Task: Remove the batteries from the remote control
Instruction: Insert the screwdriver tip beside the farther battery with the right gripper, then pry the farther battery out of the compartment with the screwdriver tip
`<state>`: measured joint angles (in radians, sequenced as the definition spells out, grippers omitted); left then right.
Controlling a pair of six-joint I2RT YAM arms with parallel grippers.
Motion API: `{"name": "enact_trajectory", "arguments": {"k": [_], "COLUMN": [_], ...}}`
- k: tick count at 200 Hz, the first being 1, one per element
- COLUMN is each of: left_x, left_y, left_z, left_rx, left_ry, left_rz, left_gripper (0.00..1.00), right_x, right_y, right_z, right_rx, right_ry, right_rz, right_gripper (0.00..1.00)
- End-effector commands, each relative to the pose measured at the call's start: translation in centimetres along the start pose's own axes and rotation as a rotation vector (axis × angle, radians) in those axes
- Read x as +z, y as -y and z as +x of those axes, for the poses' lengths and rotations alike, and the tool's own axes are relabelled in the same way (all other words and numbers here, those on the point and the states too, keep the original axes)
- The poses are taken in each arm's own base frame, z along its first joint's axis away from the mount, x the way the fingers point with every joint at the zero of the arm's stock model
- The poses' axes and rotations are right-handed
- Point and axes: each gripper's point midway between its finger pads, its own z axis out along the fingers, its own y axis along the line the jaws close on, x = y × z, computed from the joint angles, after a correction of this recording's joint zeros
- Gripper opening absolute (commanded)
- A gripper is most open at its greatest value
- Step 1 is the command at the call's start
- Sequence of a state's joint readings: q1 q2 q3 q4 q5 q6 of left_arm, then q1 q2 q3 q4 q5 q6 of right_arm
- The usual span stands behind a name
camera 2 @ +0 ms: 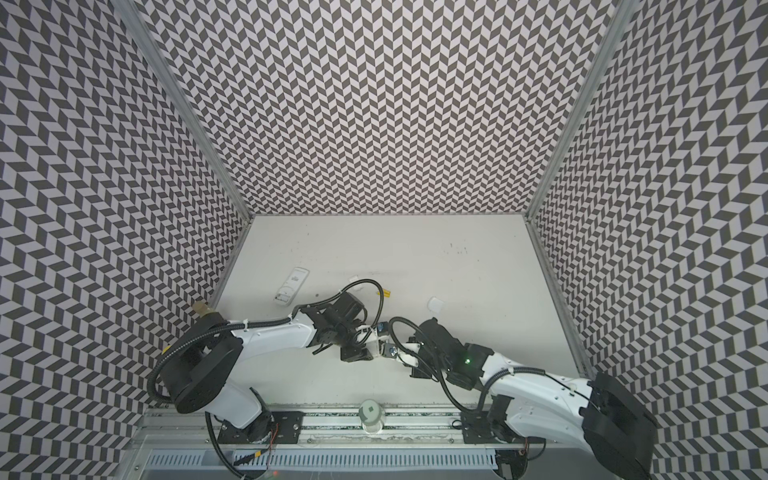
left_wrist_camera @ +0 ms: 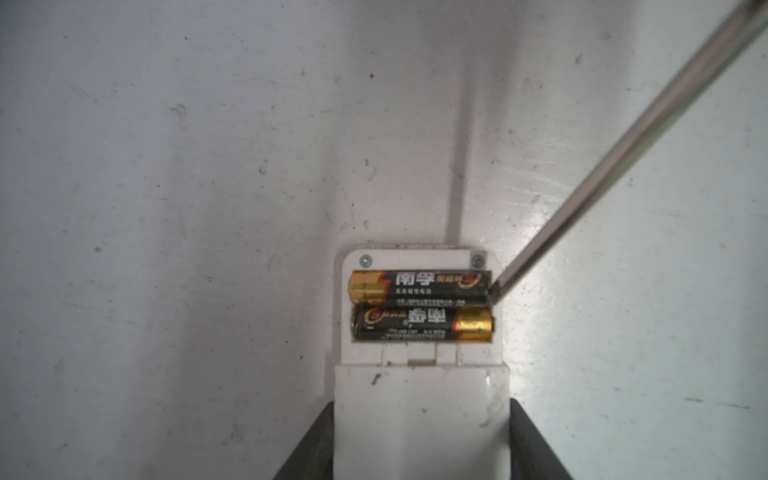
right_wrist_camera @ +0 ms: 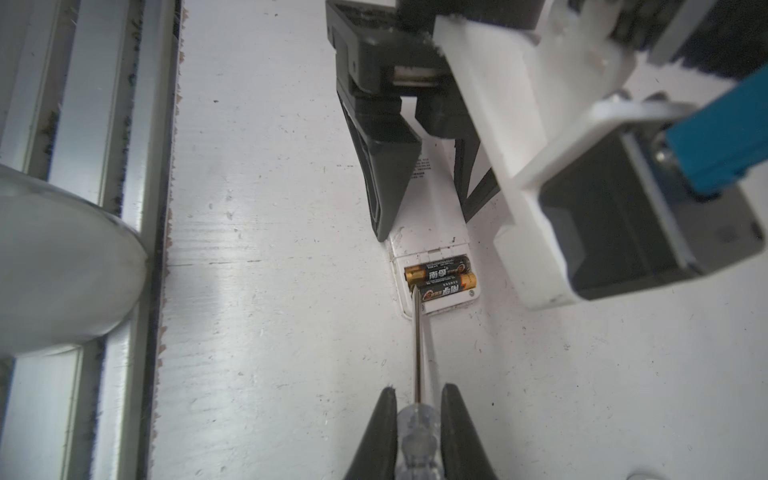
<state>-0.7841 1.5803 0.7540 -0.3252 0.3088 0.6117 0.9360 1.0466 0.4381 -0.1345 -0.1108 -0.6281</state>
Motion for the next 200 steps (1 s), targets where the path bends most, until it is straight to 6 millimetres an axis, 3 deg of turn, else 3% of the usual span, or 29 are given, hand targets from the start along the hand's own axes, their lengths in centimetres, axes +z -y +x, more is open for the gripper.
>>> {"name": "enact_trajectory", "arguments": {"k": [1,93,200], "left_x": [0.7,0.8,0.5], "left_y": [2.4,2.5,2.3], "left_z": [1.3,1.2,1.0], "left_rx": [0.015,0.020,0.012], "left_ry": [-0.051,-0.058,-0.052], "left_rz": [0.100,0.099,0.085], "left_gripper": [0.35,0.35,0.35], "right_x": [-0.7,-1.5,-1.8], "right_y": [3.5,5.0,6.1], "right_z": [-1.6,-1.6,-0.2], "right_rx": [-0.024,-0.019,0.002], "right_ry": [0.049,0.046,-0.009], "right_rz": [0.169,0.262,0.341], "right_gripper": [0.00,0.00,0.00]}}
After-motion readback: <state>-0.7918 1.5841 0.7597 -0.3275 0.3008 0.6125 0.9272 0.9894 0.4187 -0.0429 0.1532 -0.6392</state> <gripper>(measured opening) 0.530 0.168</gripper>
